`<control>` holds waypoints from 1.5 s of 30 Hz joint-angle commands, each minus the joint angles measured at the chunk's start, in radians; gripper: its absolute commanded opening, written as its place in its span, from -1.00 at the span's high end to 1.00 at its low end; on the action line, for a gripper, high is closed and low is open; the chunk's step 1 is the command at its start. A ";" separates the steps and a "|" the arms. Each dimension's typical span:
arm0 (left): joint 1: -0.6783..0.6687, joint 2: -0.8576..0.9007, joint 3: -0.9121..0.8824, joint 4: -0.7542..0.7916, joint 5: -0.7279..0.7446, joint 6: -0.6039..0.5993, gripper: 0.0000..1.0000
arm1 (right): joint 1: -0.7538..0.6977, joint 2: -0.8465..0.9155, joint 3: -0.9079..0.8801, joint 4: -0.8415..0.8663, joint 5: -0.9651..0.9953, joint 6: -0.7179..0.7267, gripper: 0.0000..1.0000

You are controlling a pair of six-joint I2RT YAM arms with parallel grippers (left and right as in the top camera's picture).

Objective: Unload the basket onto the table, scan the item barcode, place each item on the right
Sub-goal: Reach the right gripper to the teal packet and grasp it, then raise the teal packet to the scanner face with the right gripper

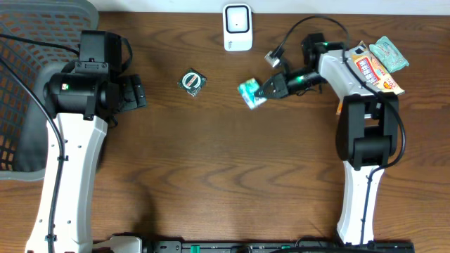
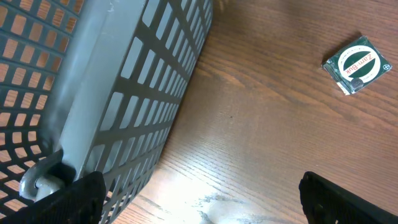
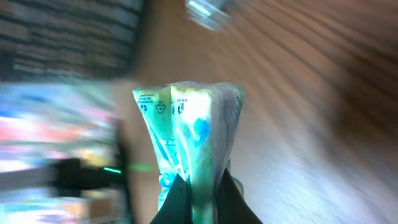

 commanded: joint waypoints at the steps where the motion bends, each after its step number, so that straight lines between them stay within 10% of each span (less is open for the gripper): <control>1: 0.005 -0.007 0.009 -0.003 -0.017 -0.006 -0.95 | -0.048 -0.046 0.002 0.003 -0.382 0.055 0.97; 24: 0.005 -0.007 0.009 -0.003 -0.017 -0.006 -0.96 | -0.022 -0.046 0.002 0.071 -0.300 0.094 0.97; 32: 0.005 -0.007 0.009 -0.003 -0.017 -0.006 -0.96 | 0.142 -0.047 0.008 0.121 0.629 0.335 0.97; 45: 0.005 -0.007 0.009 -0.003 -0.017 -0.006 -0.96 | 0.318 -0.047 0.202 0.470 1.539 0.225 0.98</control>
